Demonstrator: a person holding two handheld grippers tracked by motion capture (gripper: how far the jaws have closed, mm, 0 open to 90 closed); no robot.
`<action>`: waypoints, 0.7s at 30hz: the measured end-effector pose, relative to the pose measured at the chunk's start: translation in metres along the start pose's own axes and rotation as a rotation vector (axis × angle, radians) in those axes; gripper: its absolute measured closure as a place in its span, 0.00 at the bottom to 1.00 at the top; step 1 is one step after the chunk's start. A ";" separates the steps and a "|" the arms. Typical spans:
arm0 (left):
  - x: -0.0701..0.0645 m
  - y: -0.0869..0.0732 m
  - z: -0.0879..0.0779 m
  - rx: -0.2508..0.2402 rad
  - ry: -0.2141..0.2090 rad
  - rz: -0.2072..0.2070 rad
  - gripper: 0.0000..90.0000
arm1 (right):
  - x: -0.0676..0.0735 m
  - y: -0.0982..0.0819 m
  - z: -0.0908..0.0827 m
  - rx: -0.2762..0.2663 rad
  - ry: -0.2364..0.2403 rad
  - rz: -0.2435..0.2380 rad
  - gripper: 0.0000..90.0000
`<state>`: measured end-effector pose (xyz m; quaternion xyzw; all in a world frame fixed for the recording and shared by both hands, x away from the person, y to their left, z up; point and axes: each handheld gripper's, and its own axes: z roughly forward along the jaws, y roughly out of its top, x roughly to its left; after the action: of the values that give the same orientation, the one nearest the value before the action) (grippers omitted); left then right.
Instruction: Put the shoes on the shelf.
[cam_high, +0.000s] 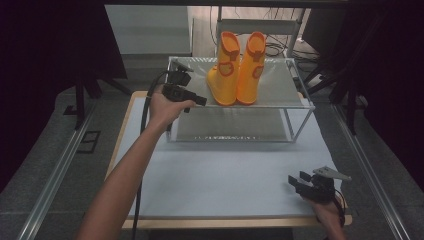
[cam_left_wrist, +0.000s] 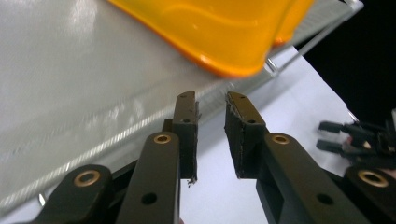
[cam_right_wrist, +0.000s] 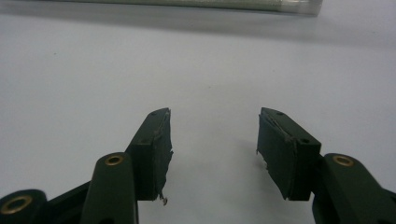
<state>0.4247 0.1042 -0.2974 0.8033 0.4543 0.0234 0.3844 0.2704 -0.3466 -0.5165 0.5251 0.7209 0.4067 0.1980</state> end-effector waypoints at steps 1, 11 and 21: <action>0.001 -0.004 -0.004 0.002 -0.002 0.005 0.83 | 0.000 0.000 0.000 0.002 -0.001 -0.003 0.49; 0.004 -0.049 -0.038 -0.046 -0.040 0.047 0.82 | 0.001 0.000 0.001 0.004 -0.002 -0.007 0.49; 0.011 -0.097 -0.034 -0.034 -0.063 0.056 0.79 | 0.001 0.000 0.001 0.004 -0.005 -0.008 0.49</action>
<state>0.3490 0.1615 -0.3387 0.8095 0.4186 0.0164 0.4113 0.2705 -0.3452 -0.5169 0.5237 0.7232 0.4032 0.2002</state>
